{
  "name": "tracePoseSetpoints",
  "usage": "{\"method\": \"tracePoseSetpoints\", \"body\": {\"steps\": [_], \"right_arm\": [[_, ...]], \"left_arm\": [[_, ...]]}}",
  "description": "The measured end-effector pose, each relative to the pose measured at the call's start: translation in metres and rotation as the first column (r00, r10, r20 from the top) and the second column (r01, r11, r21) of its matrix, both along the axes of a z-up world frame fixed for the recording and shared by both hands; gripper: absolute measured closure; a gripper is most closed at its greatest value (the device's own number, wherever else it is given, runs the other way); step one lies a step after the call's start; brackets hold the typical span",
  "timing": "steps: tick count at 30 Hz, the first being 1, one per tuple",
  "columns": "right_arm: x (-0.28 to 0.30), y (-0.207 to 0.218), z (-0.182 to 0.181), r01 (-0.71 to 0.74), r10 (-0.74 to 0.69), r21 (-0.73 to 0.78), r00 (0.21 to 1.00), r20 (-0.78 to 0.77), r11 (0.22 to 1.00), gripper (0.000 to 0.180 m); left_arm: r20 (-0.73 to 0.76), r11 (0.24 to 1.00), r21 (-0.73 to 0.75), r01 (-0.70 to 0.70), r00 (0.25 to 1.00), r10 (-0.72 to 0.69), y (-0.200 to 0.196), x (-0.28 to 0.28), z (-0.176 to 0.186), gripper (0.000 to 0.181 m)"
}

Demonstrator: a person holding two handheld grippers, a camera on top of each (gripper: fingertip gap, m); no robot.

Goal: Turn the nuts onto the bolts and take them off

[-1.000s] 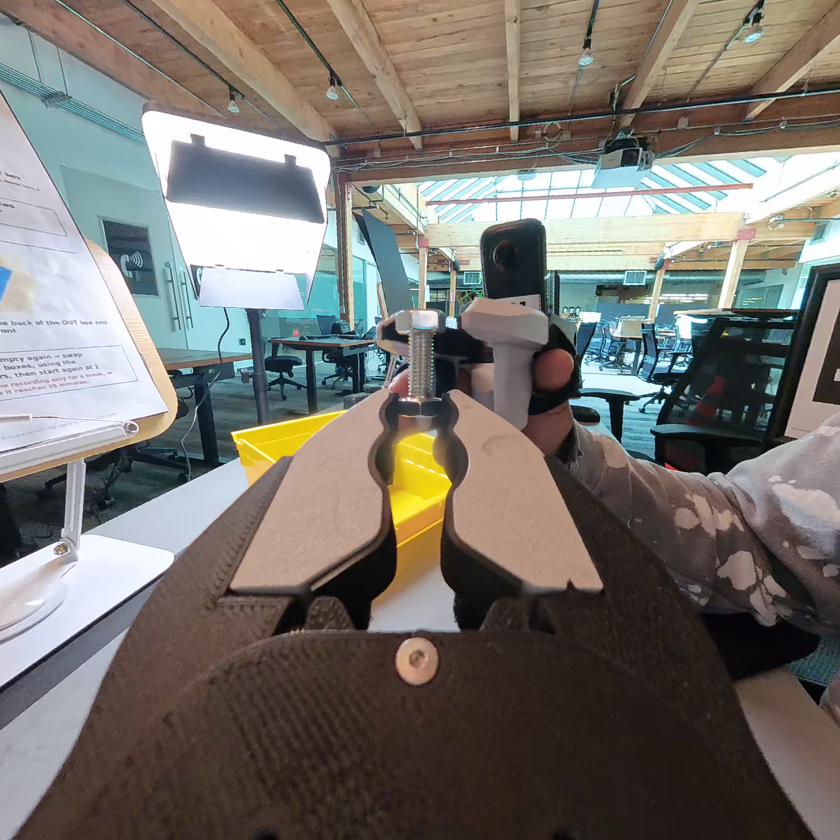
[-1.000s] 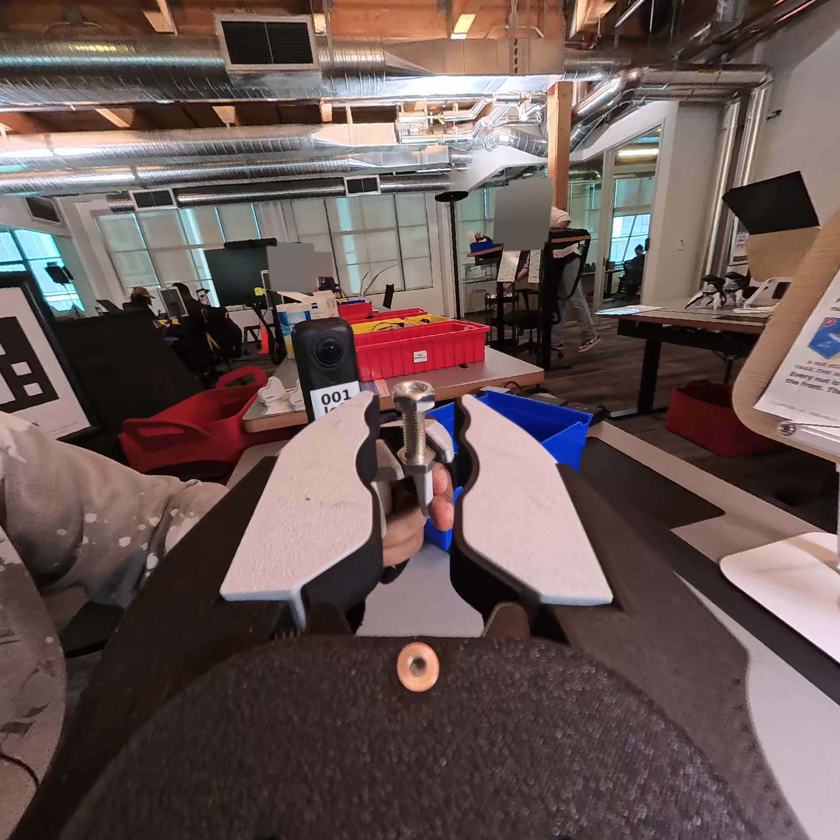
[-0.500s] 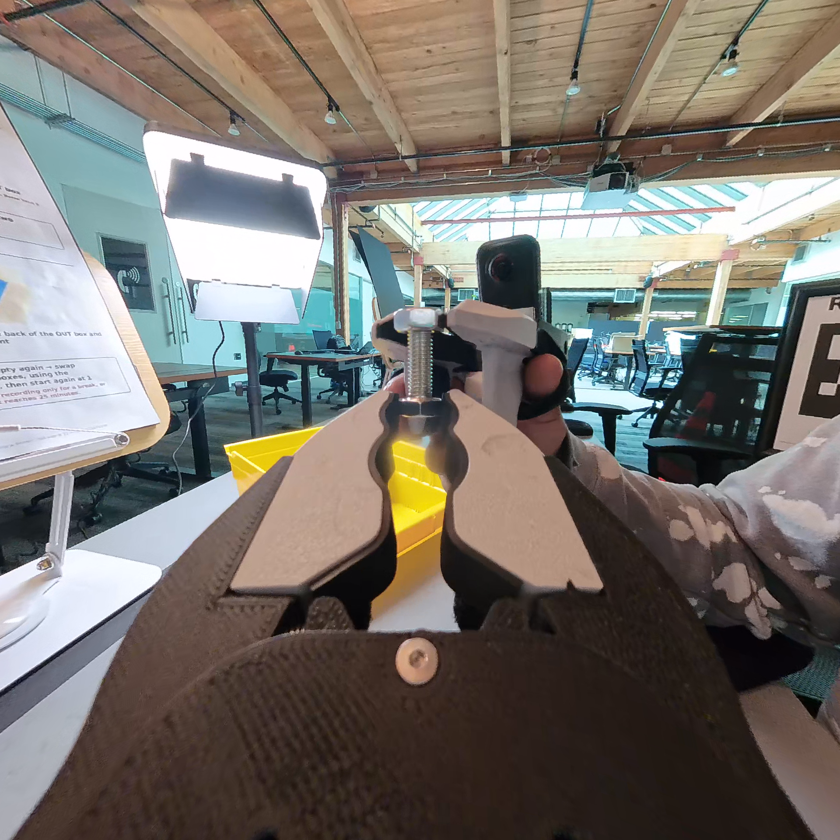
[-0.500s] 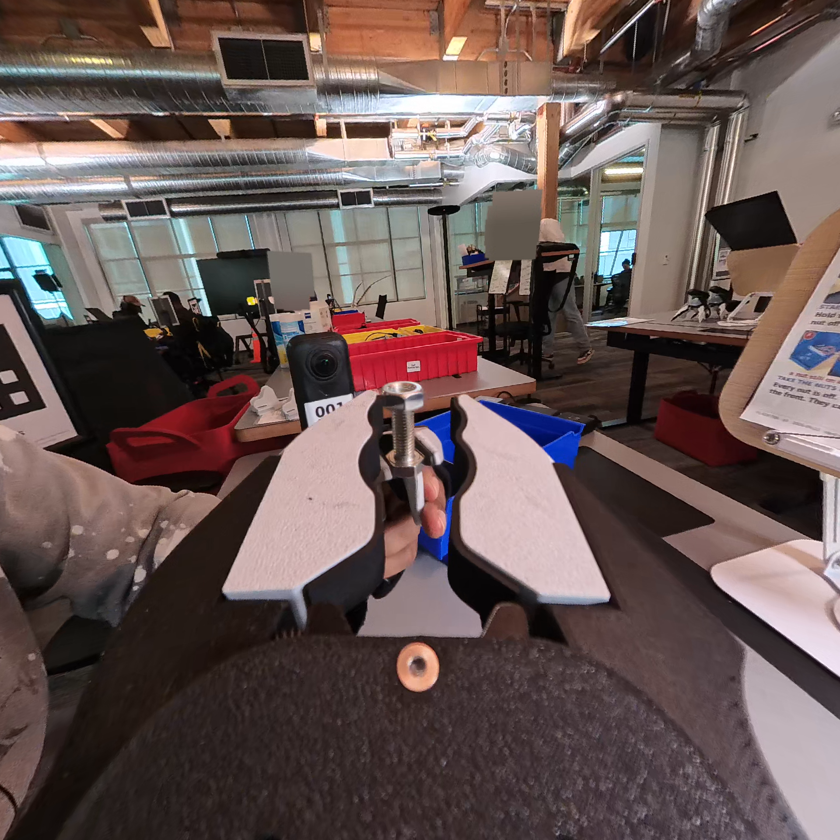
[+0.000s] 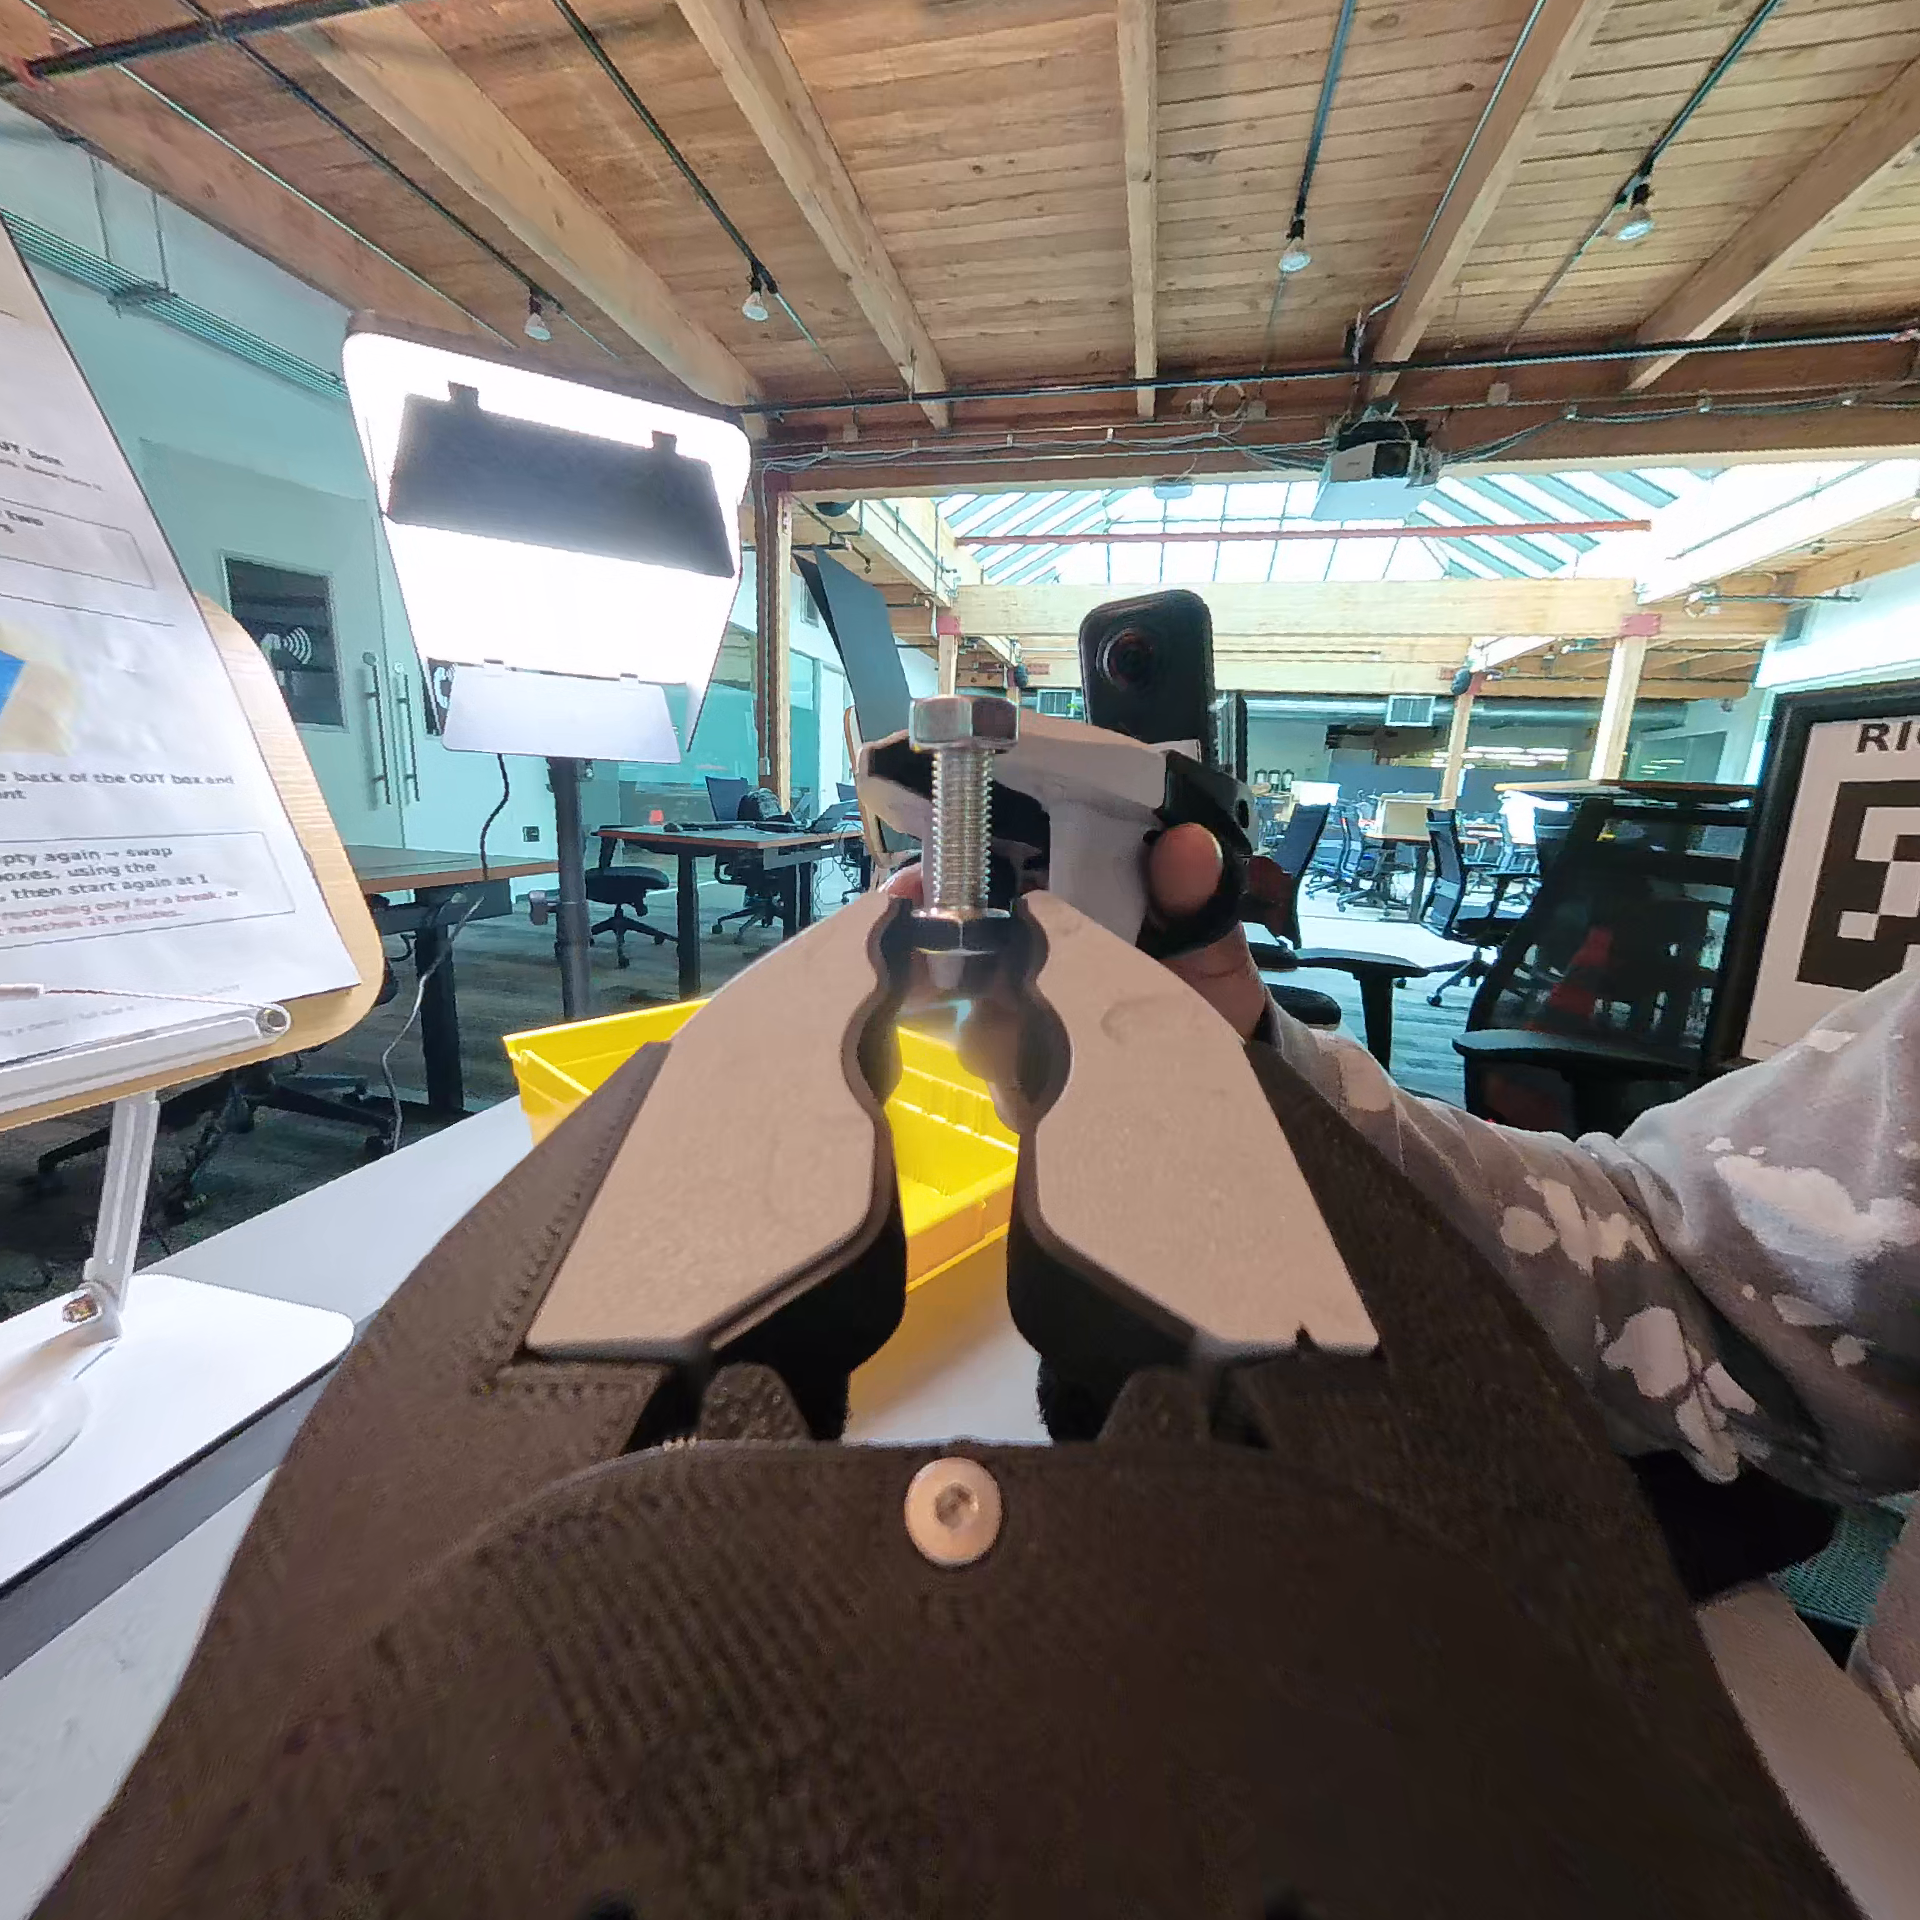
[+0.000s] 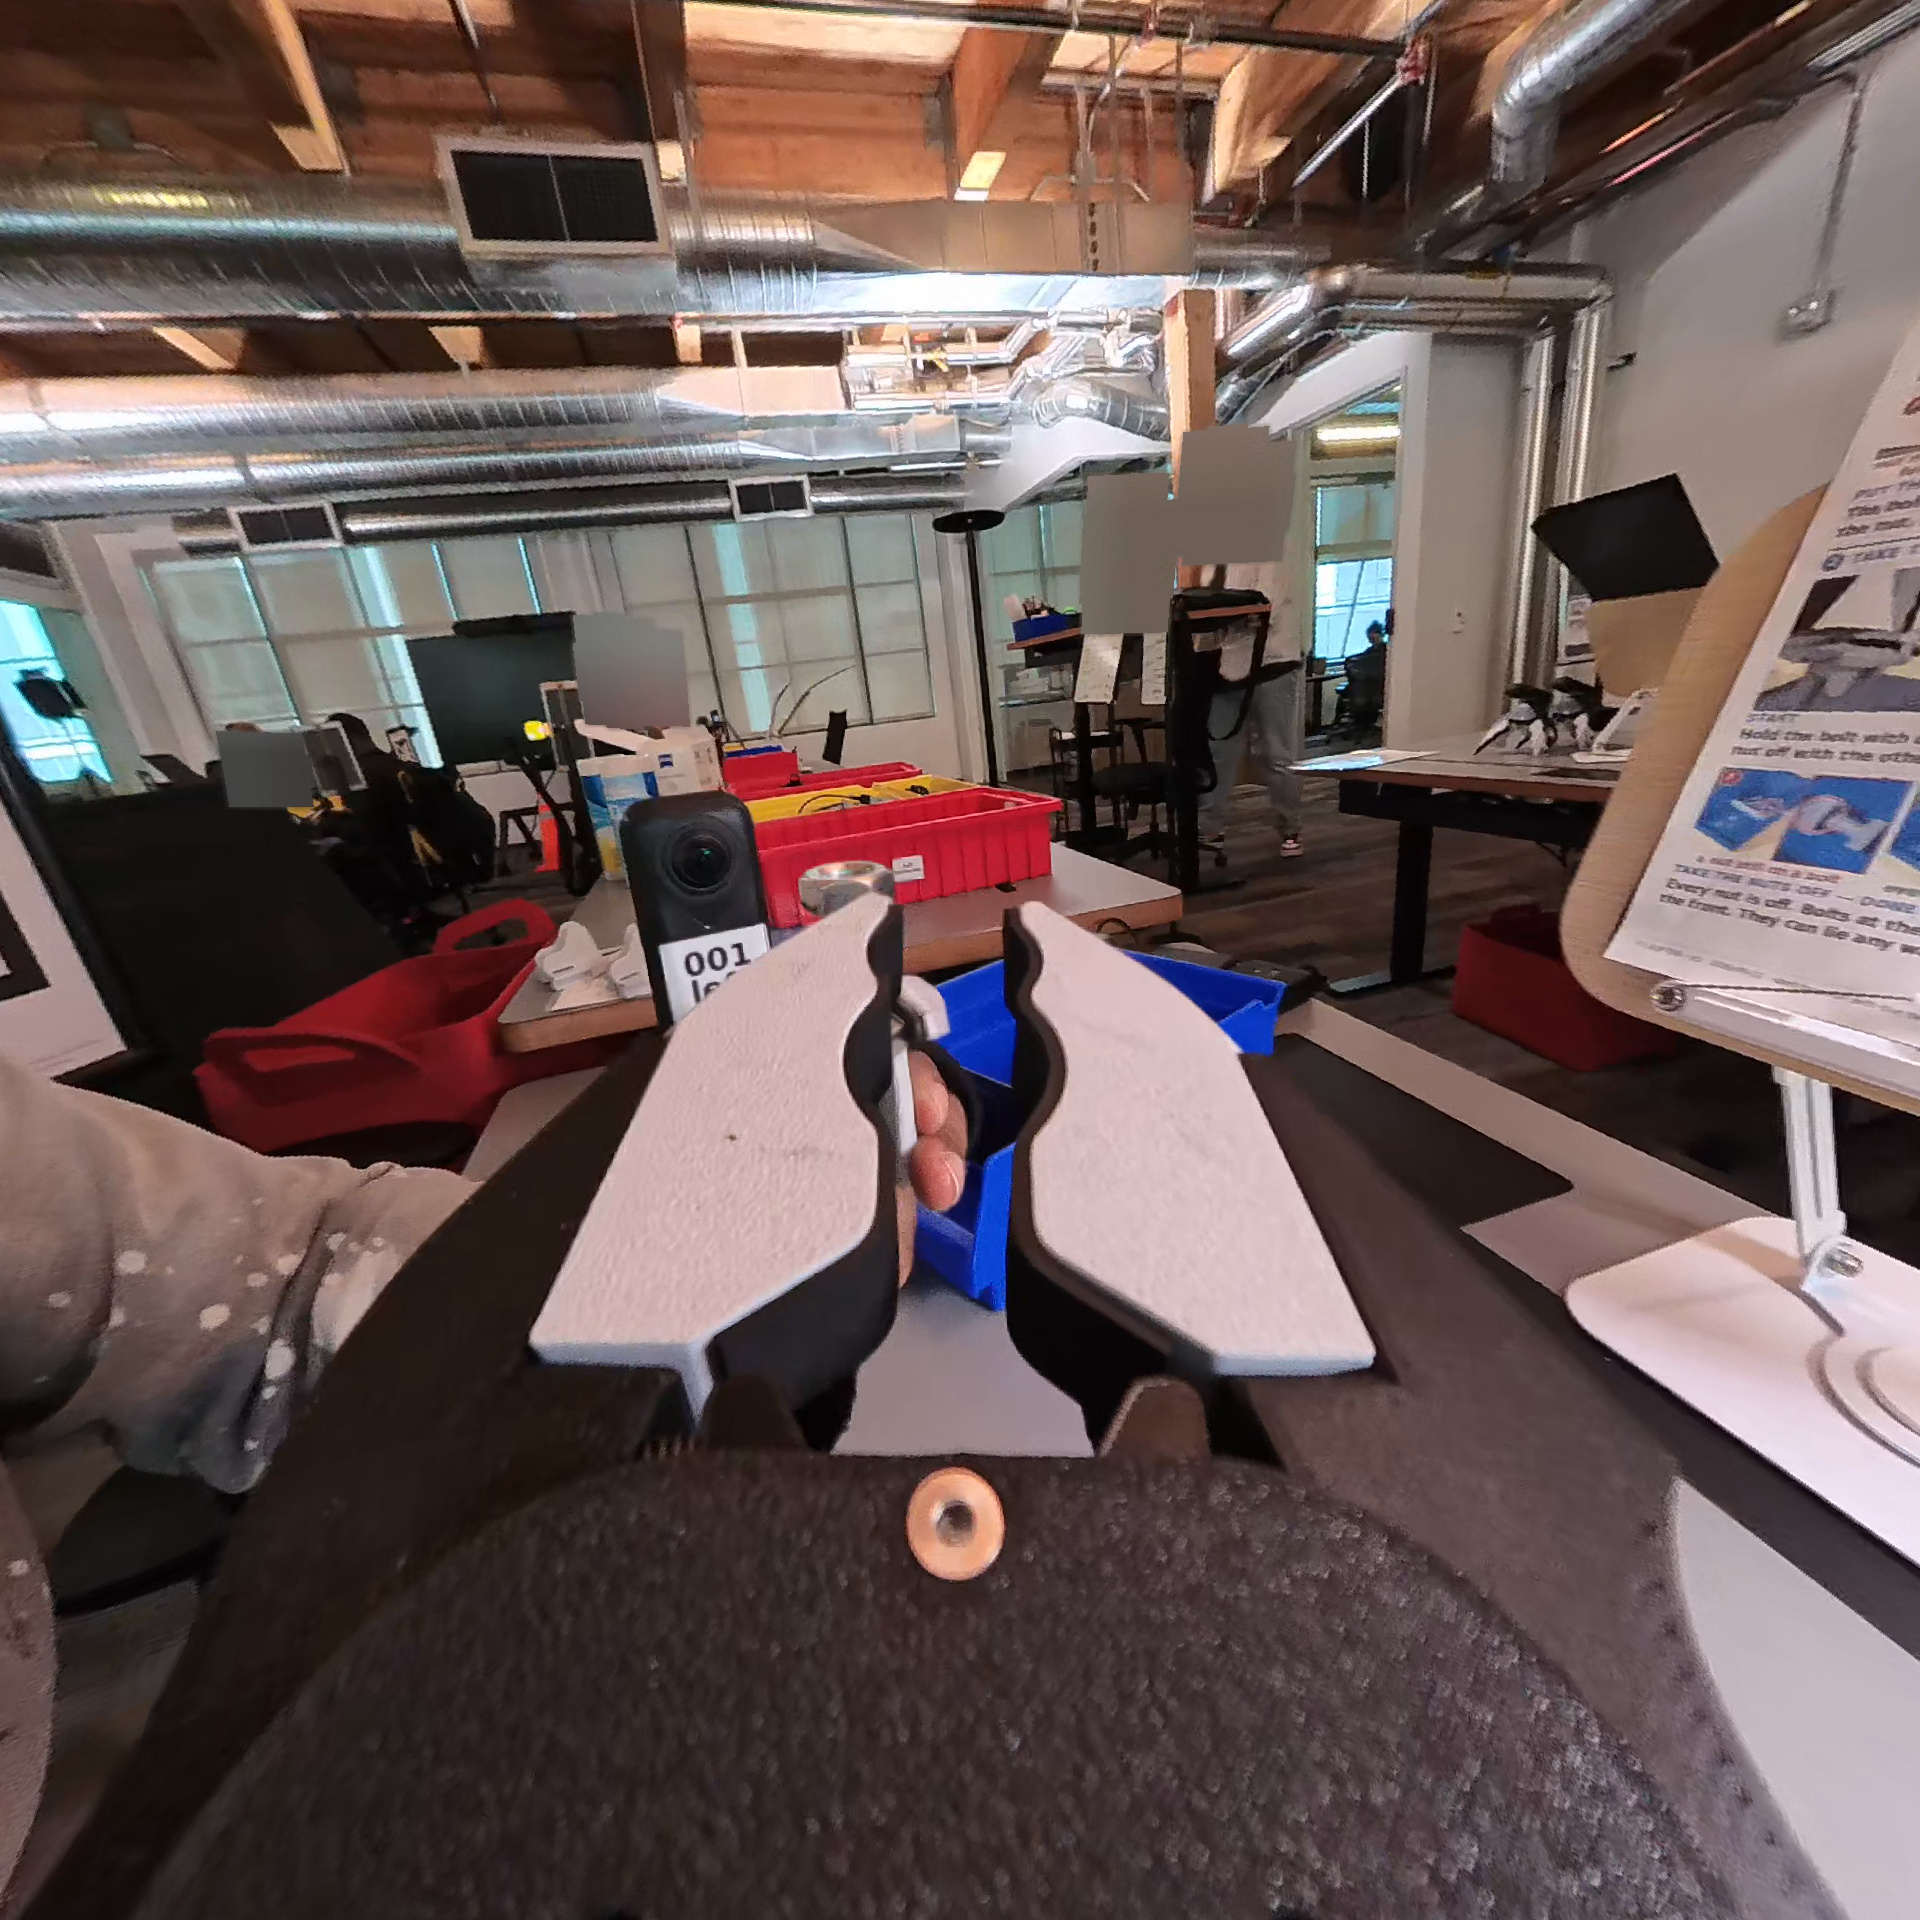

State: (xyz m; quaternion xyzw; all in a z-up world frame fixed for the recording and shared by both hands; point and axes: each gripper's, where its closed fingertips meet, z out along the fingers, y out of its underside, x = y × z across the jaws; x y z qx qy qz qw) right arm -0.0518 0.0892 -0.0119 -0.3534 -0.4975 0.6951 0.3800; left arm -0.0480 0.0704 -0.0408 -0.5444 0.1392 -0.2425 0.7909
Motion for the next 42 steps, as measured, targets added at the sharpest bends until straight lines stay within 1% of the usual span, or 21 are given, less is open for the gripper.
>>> {"method": "tracePoseSetpoints", "body": {"steps": [2,6,10,12,15,21,25,29,36,38,40,42], "right_arm": [[0.003,-0.003,0.003,-0.024,0.024,-0.007,1.0,-0.01,1.0,0.158],[0.0,-0.019,-0.001,-0.047,0.046,0.039,0.999,0.009,0.998,0.152],[-0.002,-0.02,-0.004,-0.031,0.03,0.066,0.999,0.017,0.997,0.154],[0.0,-0.012,-0.001,-0.018,0.018,0.05,1.0,0.013,0.999,0.158],[0.003,-0.002,0.003,0.007,-0.007,0.042,1.0,0.001,0.999,0.159],[-0.001,-0.023,-0.003,-0.032,0.03,0.093,0.999,0.026,0.995,0.152],[0.0,-0.018,-0.003,-0.031,0.028,0.084,0.999,0.026,0.996,0.156],[0.003,-0.007,0.001,0.003,-0.004,0.085,1.0,0.015,0.996,0.157],[-0.002,-0.025,-0.005,-0.013,0.006,0.136,0.999,0.046,0.991,0.152],[-0.004,-0.025,-0.008,-0.007,-0.003,0.147,0.998,0.068,0.989,0.155],[-0.003,-0.023,-0.009,-0.008,-0.003,0.151,0.998,0.07,0.989,0.162],[-0.001,-0.022,-0.009,-0.028,0.016,0.155,0.997,0.076,0.987,0.162]], "left_arm": [[-0.002,1.0,-0.002,-0.002,1.0,0.002,0.0,0.0,0.0,0.162],[-0.015,1.0,-0.022,0.0,1.0,0.0,0.004,0.003,-0.006,0.162],[-0.015,1.0,-0.019,0.008,1.0,-0.008,0.003,0.005,-0.006,0.162],[0.003,1.0,-0.004,0.012,1.0,-0.012,0.001,0.003,-0.003,0.162],[0.003,1.0,0.002,0.007,1.0,-0.007,0.0,0.0,-0.001,0.162],[-0.019,1.0,-0.021,0.007,1.0,-0.007,0.005,0.006,-0.008,0.162],[-0.007,1.0,-0.009,0.011,1.0,-0.011,0.002,0.005,-0.005,0.162],[0.0,1.0,0.001,0.007,1.0,-0.007,0.001,0.001,-0.002,0.162],[-0.033,1.0,-0.028,0.0,0.999,0.0,0.007,0.007,-0.011,0.162],[-0.029,1.0,-0.029,0.005,1.0,-0.006,0.006,0.007,-0.011,0.162],[-0.032,1.0,-0.029,0.009,0.999,-0.009,0.006,0.007,-0.011,0.162],[-0.034,0.999,-0.033,0.021,0.999,-0.022,0.006,0.008,-0.011,0.162]]}}
